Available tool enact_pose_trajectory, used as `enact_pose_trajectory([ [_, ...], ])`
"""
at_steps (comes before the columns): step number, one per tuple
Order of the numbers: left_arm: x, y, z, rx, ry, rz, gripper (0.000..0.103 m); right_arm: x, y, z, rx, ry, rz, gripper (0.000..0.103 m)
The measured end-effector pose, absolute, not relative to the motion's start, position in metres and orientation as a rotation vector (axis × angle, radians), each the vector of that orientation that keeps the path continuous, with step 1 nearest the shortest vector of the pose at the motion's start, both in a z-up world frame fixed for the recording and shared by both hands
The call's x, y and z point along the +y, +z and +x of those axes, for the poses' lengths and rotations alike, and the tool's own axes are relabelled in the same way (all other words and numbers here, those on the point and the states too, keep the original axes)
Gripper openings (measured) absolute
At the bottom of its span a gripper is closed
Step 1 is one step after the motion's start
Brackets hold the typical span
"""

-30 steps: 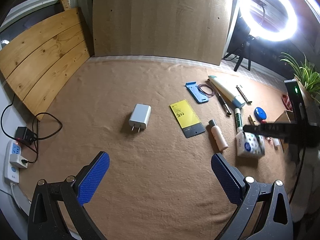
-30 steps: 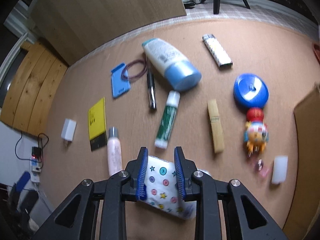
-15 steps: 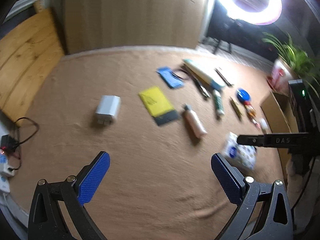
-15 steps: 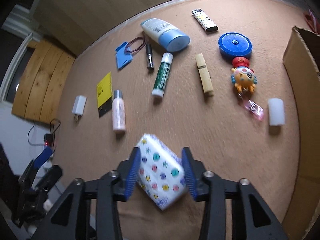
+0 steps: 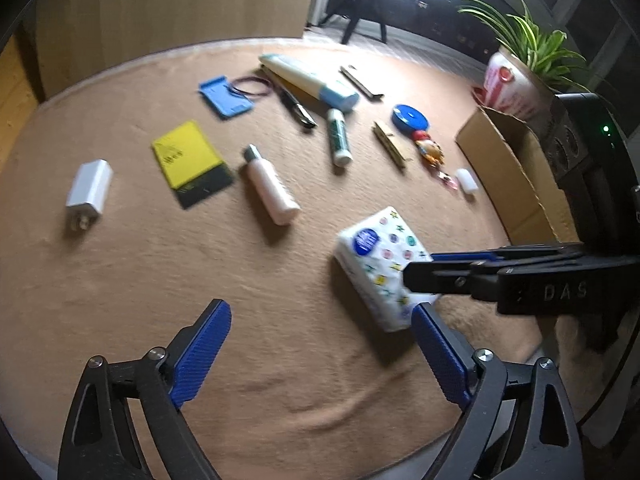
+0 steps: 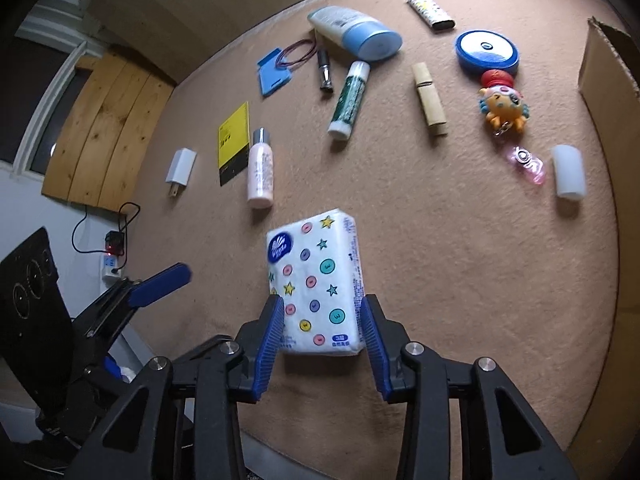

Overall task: Organize objects
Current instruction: 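Carry the tissue pack into the cardboard box and open the right tool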

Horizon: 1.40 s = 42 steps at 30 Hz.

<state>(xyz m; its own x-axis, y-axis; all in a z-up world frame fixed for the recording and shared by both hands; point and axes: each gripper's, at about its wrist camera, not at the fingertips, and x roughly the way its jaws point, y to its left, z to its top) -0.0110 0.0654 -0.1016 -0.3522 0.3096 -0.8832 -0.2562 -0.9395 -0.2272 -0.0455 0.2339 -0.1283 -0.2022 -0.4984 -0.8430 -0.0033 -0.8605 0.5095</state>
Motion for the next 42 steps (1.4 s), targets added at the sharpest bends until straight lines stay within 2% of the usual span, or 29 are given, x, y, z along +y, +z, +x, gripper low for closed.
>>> enact_pose_trajectory([
  [10,0.085,-0.115,-0.02,-0.111,2.212,-1.532,0.081,0.232,-0.129,-0.052,-0.6,-2.126,1.726,0.036],
  [13,0.091,-0.121,-0.023,-0.121,2.183,-1.539,0.077,0.23,-0.13,-0.053,-0.592,-2.118,1.732,0.033],
  [18,0.093,-0.128,-0.027,-0.164,2.158,-1.544,0.061,0.226,-0.132,-0.052,-0.582,-2.1,1.735,0.027],
  [30,0.1,-0.129,-0.029,-0.176,2.155,-1.532,0.058,0.229,-0.13,-0.05,-0.589,-2.124,1.714,0.027],
  [42,0.149,-0.074,-0.025,-0.08,2.158,-1.372,0.058,0.28,-0.077,-0.025,-0.638,-2.308,1.577,0.027],
])
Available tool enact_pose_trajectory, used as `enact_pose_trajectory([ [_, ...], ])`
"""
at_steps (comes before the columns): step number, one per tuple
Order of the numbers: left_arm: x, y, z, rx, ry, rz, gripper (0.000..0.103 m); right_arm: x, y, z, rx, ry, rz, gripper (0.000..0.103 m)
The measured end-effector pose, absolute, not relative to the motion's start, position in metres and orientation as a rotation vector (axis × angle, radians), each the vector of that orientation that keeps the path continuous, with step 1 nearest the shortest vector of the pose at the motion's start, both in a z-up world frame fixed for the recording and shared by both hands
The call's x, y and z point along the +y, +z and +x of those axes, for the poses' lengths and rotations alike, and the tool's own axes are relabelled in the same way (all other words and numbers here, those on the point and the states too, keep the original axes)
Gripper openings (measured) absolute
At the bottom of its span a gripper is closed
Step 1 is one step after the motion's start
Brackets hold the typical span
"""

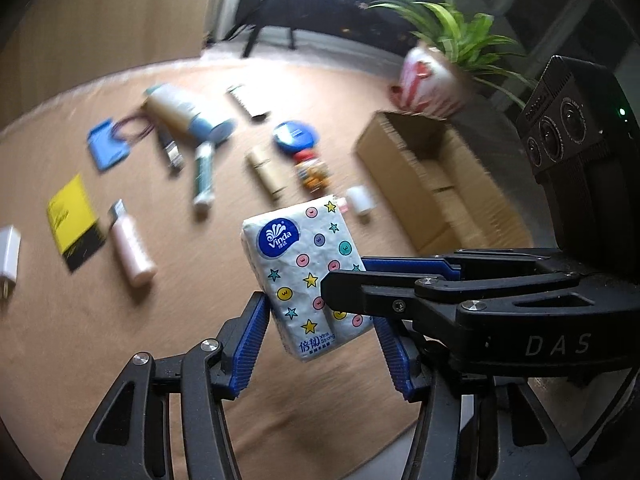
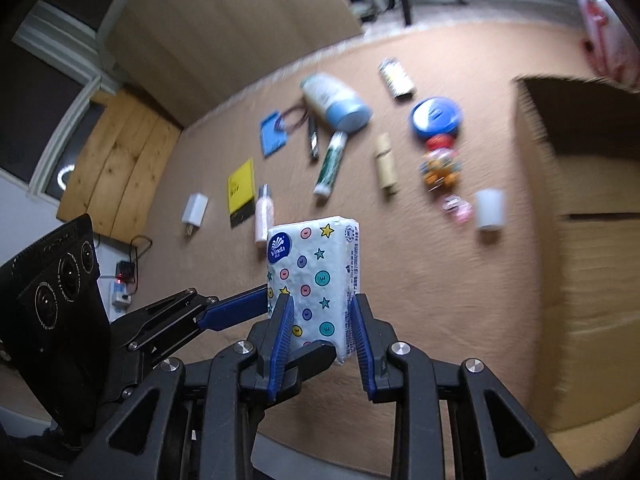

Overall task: Organize objects
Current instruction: 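Carry the tissue pack into the cardboard box and open the right tool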

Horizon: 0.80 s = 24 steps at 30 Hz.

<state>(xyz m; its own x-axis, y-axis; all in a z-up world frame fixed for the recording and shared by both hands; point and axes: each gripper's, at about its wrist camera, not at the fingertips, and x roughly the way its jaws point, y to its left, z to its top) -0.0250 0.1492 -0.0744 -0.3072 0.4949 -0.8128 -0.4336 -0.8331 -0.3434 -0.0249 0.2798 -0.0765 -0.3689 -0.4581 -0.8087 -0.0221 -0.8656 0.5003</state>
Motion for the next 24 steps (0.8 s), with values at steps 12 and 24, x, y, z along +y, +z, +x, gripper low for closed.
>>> enact_pose_trajectory([
  [12,0.264,-0.034,-0.017,0.036,2.042,-1.204,0.058,0.385,-0.032,0.022,-0.749,-2.556,1.502,0.027],
  [24,0.335,-0.039,-0.009,0.115,1.97,-1.185,0.058,0.43,-0.036,0.047,-0.781,-2.657,1.539,0.028],
])
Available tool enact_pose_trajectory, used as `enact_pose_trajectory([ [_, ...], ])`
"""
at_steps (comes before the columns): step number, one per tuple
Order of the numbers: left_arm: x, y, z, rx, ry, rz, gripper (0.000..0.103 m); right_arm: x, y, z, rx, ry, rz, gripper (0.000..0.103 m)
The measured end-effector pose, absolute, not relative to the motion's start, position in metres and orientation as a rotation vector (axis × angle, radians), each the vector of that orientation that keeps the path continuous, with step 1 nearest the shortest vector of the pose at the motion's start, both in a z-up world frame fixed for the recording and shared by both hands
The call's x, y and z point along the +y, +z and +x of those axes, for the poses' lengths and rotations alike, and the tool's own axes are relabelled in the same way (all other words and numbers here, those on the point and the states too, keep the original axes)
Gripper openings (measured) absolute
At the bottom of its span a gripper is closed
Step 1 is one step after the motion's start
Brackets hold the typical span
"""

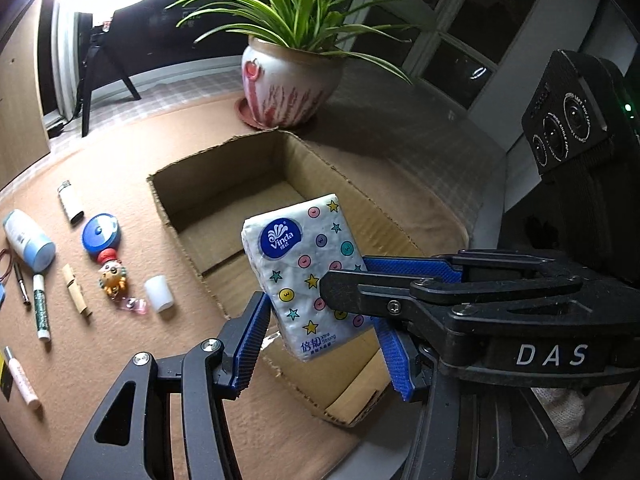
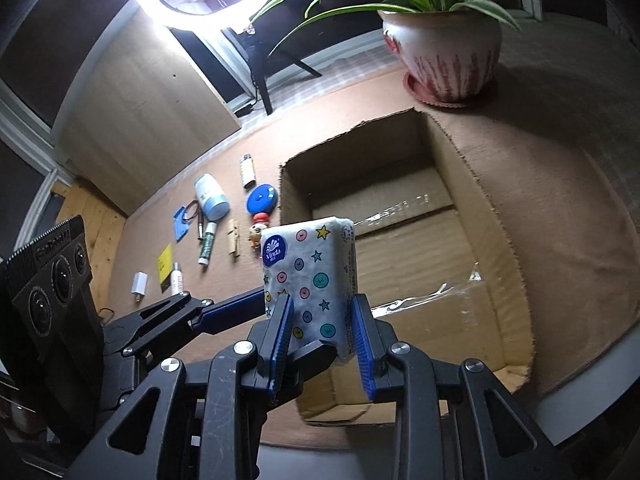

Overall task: Organize objects
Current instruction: 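Carry the tissue pack into the cardboard box and open the right tool, then grasp the wooden clothespin with the right tool while the left tool grasps the pink bottle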

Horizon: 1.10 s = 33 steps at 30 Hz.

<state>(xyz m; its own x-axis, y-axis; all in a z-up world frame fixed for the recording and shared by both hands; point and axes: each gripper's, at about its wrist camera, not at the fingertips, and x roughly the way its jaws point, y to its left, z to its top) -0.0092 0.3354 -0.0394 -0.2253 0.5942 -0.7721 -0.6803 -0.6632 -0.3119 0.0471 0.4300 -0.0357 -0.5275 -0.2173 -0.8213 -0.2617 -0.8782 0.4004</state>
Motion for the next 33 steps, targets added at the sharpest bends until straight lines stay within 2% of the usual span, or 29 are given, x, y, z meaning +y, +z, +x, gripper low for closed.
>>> enact_pose_trajectory([
  [1,0.337,-0.04,-0.01,0.125,1.977,-1.19,0.06,0.43,-0.035,0.048,0.723,2.598,-1.492,0.031],
  [3,0.337,-0.042,-0.012,0.145,1.996,-1.205,0.081,0.432,-0.034,0.048,0.643,2.549,-1.457,0.064],
  [4,0.335,-0.042,-0.013,0.141,2.008,-1.203,0.081,0.434,-0.033,0.049,0.622,2.536,-1.426,0.068],
  [20,0.273,-0.04,-0.028,0.098,2.127,-1.24,0.081,0.406,-0.023,0.028,0.627,2.611,-1.42,0.068],
  [33,0.157,-0.057,-0.056,-0.003,2.331,-1.366,0.081,0.334,-0.025,-0.027,0.579,2.753,-1.533,0.068],
])
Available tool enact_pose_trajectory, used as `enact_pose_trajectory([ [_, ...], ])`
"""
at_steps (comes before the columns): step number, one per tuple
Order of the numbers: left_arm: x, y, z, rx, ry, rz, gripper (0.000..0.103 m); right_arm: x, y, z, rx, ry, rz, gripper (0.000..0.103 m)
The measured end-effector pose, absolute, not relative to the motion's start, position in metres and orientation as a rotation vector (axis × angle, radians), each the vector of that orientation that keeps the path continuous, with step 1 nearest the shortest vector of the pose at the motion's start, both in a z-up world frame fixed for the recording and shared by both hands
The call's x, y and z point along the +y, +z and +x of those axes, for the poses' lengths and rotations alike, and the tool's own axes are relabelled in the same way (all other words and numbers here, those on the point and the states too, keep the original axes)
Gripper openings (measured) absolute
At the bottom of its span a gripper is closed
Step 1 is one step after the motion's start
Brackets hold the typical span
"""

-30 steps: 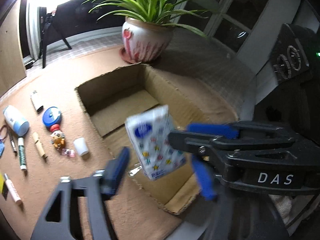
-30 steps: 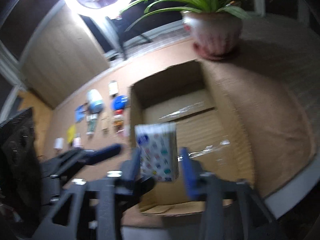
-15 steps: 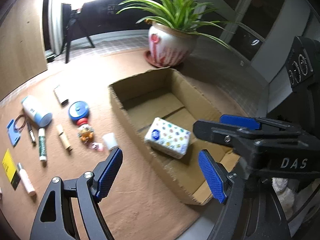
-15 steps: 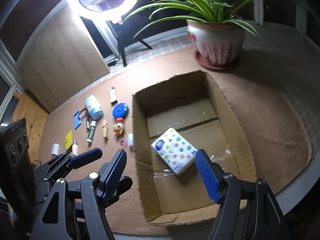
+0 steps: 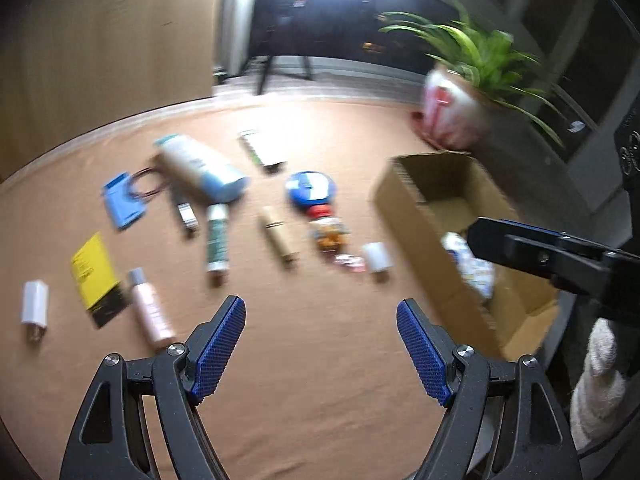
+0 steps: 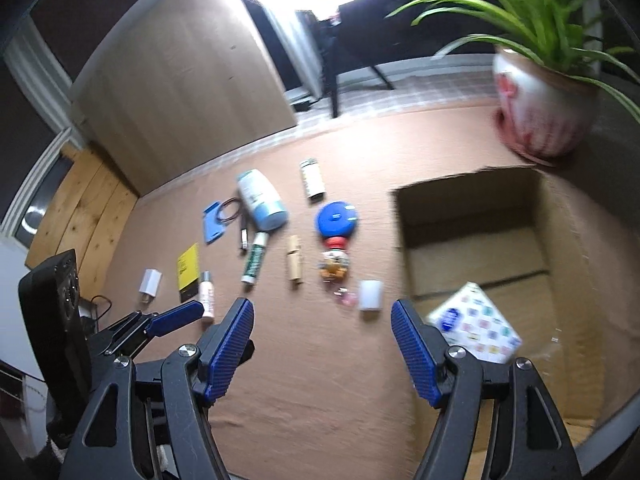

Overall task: Organize objects
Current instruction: 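Grasp the wooden clothespin with the right tool while the left tool grasps the pink bottle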

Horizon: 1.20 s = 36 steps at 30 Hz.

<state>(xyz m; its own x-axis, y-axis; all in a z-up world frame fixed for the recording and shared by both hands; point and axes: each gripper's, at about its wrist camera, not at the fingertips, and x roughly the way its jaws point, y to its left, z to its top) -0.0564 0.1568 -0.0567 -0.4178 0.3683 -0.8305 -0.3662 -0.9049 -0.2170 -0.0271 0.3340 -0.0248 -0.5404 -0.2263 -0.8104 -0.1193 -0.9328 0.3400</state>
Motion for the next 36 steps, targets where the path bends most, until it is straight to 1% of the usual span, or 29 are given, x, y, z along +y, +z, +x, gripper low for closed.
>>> enact_pose_trajectory([
  [2,0.137,-0.063,-0.06,-0.019,2.363,-1.394,0.081,0.323,-0.029,-0.036,-0.551,-2.615,1.473,0.068],
  [4,0.117,-0.069,-0.065,-0.036,2.394,-1.425,0.081,0.313,-0.034,-0.046,-0.55,-2.583,1.482,0.065],
  [6,0.103,-0.075,-0.069,-0.051,2.418,-1.445,0.08,0.303,-0.04,-0.057,-0.532,-2.548,1.502,0.053],
  [7,0.095,-0.078,-0.072,-0.057,2.43,-1.459,0.08,0.299,-0.044,-0.062,-0.517,-2.54,1.516,0.05],
  [9,0.083,-0.083,-0.077,-0.067,2.446,-1.481,0.077,0.29,-0.054,-0.077,-0.489,-2.519,1.561,0.041],
  [12,0.07,-0.092,-0.085,-0.085,2.458,-1.518,0.073,0.284,-0.068,-0.093,-0.482,-2.477,1.603,0.035],
  [18,0.053,-0.109,-0.099,-0.127,2.458,-1.584,0.063,0.271,-0.091,-0.123,-0.406,-2.453,1.685,0.029],
  [25,0.047,-0.124,-0.11,-0.155,2.447,-1.632,0.053,0.265,-0.108,-0.146,-0.338,-2.448,1.762,0.024],
  [29,0.045,-0.129,-0.115,-0.174,2.436,-1.653,0.05,0.262,-0.115,-0.152,-0.299,-2.445,1.791,0.021],
  [31,0.044,-0.131,-0.117,-0.178,2.433,-1.659,0.047,0.26,-0.118,-0.155,-0.274,-2.45,1.806,0.02],
  [33,0.044,-0.133,-0.119,-0.182,2.425,-1.665,0.041,0.259,-0.121,-0.157,-0.263,-2.449,1.821,0.018],
  [36,0.046,-0.136,-0.12,-0.176,2.41,-1.676,0.036,0.258,-0.123,-0.158,-0.246,-2.45,1.834,0.017],
])
